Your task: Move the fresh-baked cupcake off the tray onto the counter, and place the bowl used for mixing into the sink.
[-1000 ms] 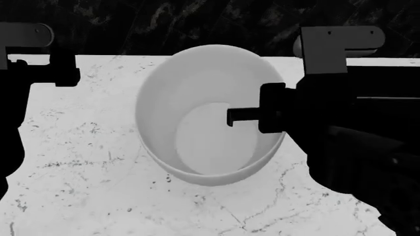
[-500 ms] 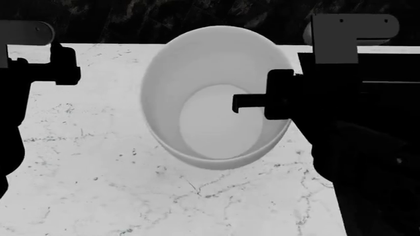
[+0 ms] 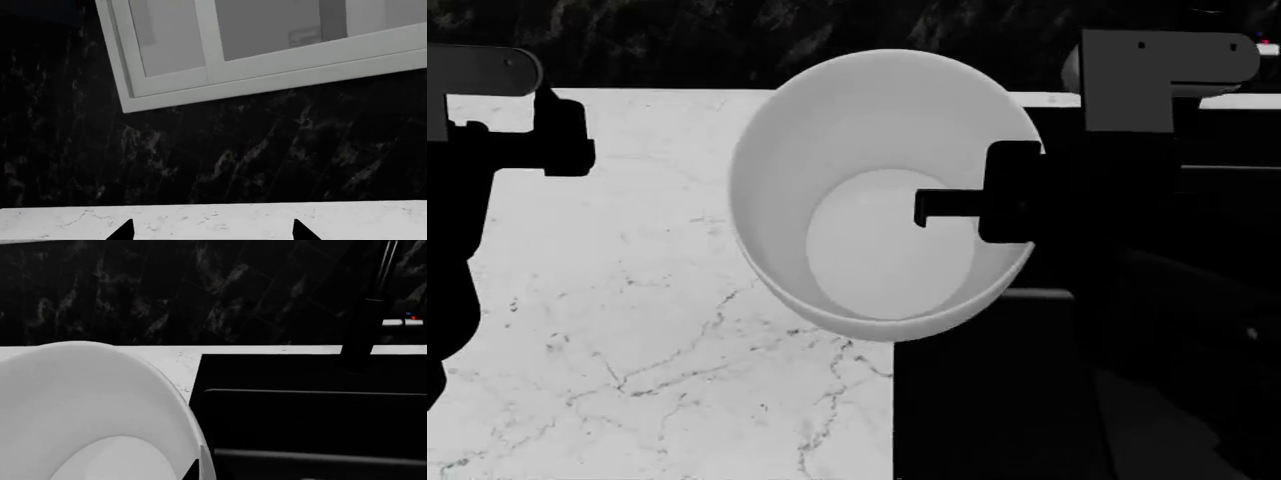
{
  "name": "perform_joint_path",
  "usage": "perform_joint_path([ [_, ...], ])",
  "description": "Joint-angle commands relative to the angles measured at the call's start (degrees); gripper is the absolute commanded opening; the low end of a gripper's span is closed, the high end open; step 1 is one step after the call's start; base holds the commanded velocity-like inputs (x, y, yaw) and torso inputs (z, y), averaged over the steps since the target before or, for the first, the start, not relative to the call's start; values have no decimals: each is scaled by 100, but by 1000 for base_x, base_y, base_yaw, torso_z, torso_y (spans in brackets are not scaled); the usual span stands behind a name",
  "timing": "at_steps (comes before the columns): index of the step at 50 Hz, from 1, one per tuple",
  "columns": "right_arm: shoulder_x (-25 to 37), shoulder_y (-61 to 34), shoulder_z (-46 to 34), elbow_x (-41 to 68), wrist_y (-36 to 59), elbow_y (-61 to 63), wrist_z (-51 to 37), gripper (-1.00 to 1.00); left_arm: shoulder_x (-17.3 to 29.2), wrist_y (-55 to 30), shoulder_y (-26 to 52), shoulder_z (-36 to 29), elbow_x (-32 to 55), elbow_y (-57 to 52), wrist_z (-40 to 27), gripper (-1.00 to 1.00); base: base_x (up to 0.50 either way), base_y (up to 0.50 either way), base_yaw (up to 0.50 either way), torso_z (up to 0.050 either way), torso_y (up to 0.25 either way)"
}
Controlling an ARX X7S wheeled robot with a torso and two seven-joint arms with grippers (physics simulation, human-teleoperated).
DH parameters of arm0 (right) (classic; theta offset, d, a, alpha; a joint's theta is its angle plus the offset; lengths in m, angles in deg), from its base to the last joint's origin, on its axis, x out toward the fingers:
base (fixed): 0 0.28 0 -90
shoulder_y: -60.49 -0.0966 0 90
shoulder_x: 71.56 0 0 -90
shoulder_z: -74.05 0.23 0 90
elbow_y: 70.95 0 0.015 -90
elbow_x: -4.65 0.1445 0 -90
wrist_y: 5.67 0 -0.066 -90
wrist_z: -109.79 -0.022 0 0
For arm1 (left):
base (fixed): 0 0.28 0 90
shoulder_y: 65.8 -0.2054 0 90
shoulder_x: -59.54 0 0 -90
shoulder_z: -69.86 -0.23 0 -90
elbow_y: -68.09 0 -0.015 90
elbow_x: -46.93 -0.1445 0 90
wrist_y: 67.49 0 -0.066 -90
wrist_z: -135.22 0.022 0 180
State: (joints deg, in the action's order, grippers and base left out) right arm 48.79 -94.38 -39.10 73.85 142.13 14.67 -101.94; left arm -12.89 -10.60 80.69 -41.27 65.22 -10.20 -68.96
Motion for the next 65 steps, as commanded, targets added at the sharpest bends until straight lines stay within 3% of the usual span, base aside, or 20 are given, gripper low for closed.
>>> perform_joint_path([
  [1, 7, -50, 51, -103, -85, -57, 28, -100, -1, 5, 3, 49, 52, -9, 72, 100, 1, -500, 0, 0, 0],
  [50, 34, -29, -201, -279, -122, -233, 186, -100, 14, 73, 30, 34, 100, 82, 55, 100, 1, -499, 0, 0, 0],
  [65, 17, -47, -454, -492, -220, -164, 447, -100, 52, 95, -12, 42, 124, 62, 50, 100, 43, -80, 0, 0, 0],
])
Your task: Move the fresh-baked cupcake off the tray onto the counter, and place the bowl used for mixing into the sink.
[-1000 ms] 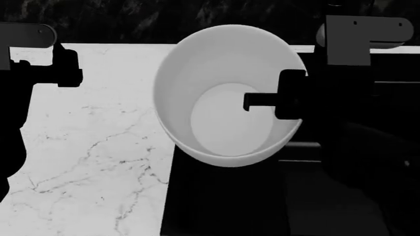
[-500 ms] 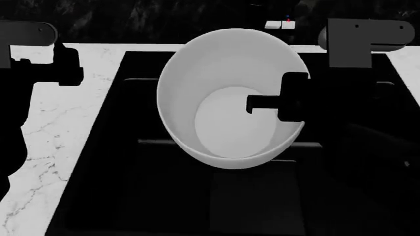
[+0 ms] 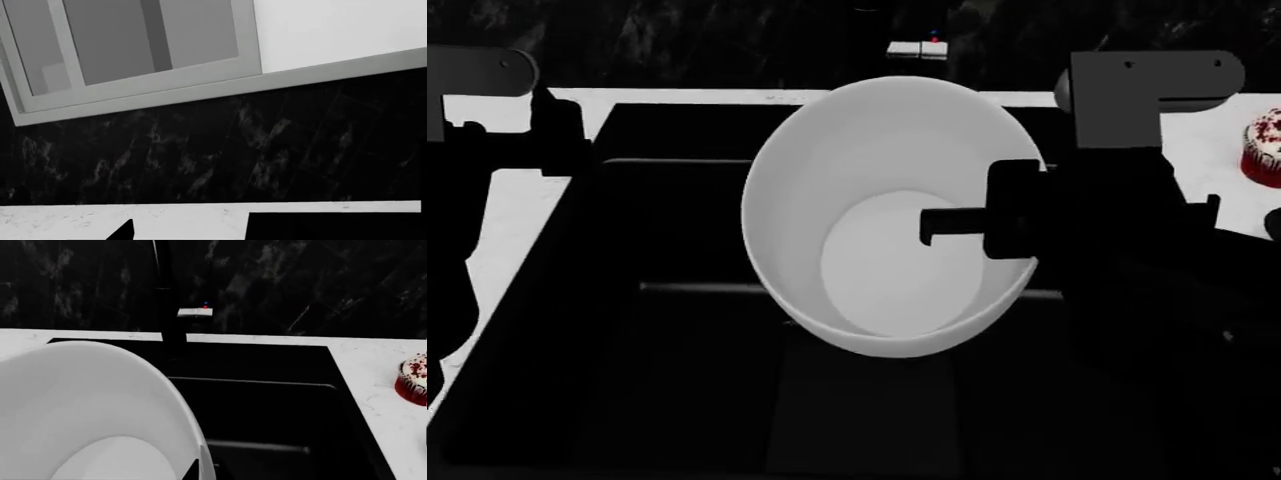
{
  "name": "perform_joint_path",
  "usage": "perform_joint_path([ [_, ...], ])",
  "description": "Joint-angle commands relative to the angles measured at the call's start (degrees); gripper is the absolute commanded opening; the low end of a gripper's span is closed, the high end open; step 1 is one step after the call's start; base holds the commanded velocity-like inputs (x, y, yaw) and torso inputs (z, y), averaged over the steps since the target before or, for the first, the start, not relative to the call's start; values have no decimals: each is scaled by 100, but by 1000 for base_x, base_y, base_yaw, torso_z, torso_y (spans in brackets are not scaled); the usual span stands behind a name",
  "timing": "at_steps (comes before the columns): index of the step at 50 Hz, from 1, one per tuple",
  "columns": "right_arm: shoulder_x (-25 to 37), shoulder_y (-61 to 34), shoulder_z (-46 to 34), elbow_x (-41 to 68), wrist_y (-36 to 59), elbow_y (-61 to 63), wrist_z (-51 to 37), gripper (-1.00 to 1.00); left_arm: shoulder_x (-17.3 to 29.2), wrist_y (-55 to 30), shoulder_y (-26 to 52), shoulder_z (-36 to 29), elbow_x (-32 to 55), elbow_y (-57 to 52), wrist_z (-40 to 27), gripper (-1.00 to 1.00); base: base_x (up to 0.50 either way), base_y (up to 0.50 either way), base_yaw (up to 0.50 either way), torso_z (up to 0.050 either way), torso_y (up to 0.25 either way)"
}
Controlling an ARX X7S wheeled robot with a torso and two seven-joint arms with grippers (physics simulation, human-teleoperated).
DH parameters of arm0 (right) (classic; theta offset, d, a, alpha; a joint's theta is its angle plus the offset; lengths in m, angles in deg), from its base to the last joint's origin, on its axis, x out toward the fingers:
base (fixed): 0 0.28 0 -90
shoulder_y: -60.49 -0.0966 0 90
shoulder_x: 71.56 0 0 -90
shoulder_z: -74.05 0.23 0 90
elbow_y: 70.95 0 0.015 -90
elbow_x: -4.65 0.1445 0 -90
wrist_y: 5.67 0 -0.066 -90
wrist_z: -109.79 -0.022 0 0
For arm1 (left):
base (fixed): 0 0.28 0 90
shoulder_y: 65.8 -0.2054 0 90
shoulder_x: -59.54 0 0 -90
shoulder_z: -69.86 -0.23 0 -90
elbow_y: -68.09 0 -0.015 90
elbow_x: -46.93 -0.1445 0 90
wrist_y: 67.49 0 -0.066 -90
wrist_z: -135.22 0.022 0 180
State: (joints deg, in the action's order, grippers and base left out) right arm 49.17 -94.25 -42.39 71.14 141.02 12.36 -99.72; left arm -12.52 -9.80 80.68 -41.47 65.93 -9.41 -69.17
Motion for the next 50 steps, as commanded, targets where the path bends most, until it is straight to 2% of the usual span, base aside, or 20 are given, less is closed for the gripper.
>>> perform_joint_path([
  [1, -22, -60, -119, -219, -108, 53, 217, -100, 19, 15, -20, 62, 53, -23, 68, 100, 419, -355, 0, 0, 0],
  [7, -18, -70, -137, -233, -93, 51, 178, -100, 33, 14, -33, 73, 69, -47, 61, 100, 407, -266, 0, 0, 0],
  [19, -29, -107, -330, -395, -102, 28, 278, -100, 73, -2, -48, 101, 93, -96, 33, 100, 0, 0, 0, 0, 1],
  [28, -40, -138, -364, -433, -138, 10, 329, -100, 63, 19, -13, 86, 94, -56, 46, 100, 484, -87, 0, 0, 0],
  [41, -40, -129, -416, -489, -199, -21, 392, -100, 54, 34, 6, 63, 92, -13, 43, 100, 0, 0, 0, 0, 1],
  [50, -35, -123, -424, -481, -179, -17, 349, -100, 70, 14, -20, 68, 108, -69, 18, 100, 296, -127, 0, 0, 1],
])
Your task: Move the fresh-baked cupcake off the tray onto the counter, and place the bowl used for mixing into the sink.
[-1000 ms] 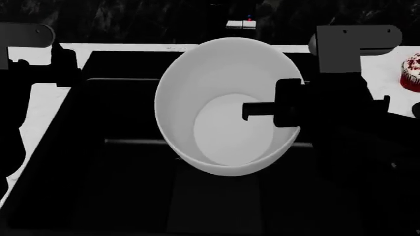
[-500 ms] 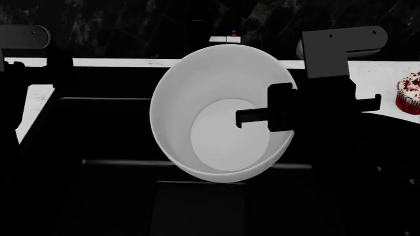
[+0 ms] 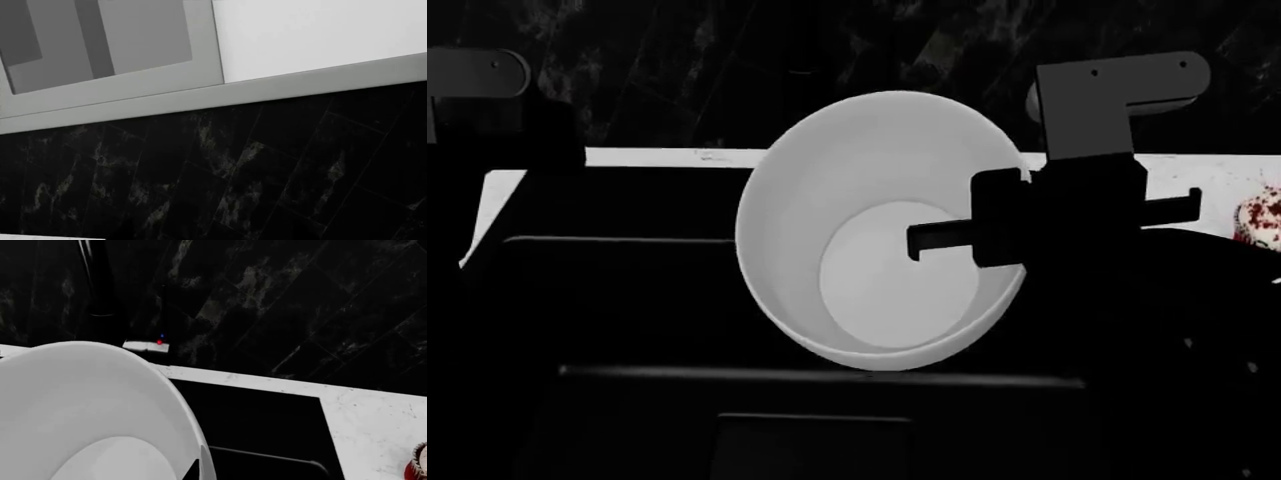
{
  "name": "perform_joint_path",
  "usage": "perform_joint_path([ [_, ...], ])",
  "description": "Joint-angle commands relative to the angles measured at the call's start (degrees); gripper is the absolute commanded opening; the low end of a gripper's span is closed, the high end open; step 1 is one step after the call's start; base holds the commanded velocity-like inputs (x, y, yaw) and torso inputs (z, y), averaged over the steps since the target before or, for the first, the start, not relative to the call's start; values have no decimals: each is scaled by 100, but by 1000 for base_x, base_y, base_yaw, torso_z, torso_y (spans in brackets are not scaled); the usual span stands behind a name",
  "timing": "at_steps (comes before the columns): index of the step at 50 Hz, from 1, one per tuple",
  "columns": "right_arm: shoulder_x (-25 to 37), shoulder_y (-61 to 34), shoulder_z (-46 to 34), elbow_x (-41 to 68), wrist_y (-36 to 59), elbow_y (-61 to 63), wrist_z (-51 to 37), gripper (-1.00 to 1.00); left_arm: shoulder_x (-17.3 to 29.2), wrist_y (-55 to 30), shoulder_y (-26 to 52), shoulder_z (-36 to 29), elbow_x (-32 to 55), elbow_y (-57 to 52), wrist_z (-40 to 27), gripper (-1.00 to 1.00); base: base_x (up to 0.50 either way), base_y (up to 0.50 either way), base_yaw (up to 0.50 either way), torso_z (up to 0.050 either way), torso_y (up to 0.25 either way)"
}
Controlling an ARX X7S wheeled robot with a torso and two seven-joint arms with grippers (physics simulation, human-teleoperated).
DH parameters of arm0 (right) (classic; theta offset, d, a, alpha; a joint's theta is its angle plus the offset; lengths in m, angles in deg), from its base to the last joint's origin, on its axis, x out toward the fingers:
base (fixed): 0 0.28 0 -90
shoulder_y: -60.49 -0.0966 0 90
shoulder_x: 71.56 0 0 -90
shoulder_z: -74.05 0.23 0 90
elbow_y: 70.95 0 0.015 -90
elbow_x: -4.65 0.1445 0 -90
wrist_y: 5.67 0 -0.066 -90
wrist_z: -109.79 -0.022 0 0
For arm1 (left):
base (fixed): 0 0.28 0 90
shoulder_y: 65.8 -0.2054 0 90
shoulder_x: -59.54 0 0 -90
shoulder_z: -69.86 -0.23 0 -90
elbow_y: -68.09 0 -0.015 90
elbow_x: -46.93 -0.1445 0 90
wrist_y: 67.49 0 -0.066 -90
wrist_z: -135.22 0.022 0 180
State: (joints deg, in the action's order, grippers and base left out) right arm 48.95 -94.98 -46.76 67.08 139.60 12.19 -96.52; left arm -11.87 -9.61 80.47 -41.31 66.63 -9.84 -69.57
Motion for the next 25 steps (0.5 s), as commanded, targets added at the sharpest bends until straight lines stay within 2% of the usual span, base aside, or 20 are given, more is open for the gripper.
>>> perform_joint_path([
  [1, -12, -56, -3, -72, -21, 18, 39, -100, 6, 1, -2, 61, 44, -38, 54, 100, 0, 0, 0, 0, 0],
  [25, -166, -10, -178, 157, 294, -388, 277, -100, 37, 89, 35, 205, 183, -27, 88, 100, 0, 0, 0, 0, 0],
])
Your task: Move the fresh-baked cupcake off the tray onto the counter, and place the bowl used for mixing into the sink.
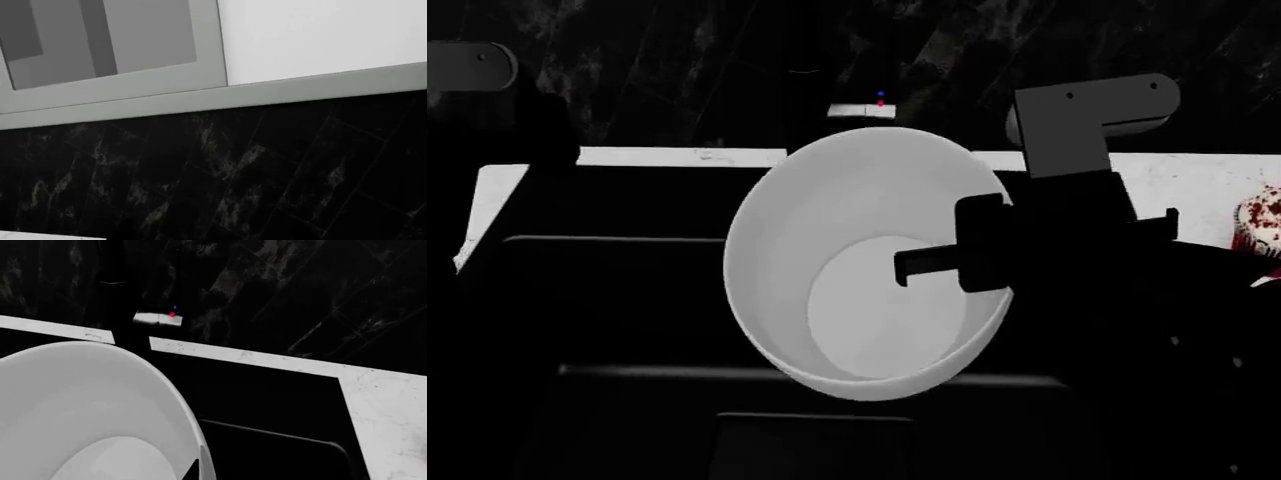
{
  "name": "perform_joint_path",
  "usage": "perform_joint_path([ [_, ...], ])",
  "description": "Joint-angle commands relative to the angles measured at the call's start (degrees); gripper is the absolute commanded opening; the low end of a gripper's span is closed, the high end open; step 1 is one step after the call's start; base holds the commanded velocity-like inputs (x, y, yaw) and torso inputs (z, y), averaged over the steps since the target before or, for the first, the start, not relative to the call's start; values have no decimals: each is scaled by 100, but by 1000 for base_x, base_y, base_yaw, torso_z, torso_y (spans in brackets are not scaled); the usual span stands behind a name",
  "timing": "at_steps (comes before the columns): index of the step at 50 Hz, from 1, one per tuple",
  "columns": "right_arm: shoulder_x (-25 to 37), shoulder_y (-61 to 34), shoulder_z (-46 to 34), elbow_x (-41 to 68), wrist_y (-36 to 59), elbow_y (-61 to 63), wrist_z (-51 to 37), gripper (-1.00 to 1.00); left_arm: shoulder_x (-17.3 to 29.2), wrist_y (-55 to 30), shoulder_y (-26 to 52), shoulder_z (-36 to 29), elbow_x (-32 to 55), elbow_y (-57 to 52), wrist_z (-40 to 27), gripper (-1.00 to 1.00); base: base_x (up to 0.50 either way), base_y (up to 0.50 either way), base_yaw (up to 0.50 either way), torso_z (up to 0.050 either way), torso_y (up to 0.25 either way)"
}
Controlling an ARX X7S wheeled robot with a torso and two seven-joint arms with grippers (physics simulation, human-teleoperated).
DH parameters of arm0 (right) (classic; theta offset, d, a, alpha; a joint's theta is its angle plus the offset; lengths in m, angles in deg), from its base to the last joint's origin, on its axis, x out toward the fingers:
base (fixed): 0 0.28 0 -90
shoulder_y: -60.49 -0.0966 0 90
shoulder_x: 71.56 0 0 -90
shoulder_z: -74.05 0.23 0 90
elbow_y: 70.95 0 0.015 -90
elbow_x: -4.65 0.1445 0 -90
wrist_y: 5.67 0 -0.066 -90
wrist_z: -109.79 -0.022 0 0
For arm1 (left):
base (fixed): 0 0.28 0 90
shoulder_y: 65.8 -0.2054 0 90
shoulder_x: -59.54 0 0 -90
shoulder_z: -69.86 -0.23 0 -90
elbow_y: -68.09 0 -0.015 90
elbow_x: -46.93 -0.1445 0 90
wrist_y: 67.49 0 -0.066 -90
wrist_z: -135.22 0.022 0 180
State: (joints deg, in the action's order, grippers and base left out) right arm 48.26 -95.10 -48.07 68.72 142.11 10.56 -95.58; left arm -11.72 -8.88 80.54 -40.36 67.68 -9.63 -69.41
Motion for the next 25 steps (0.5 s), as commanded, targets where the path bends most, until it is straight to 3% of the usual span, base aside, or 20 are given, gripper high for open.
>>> perform_joint_path([
  [1, -113, 22, -42, 26, 62, -259, 190, -100, 26, 16, 19, 113, 80, -54, 65, 100, 0, 0, 0, 0, 0],
  [25, -597, 55, -431, -445, -557, -1704, 1195, -100, 82, -294, 161, 92, 138, -393, -38, 100, 0, 0, 0, 1, 0],
])
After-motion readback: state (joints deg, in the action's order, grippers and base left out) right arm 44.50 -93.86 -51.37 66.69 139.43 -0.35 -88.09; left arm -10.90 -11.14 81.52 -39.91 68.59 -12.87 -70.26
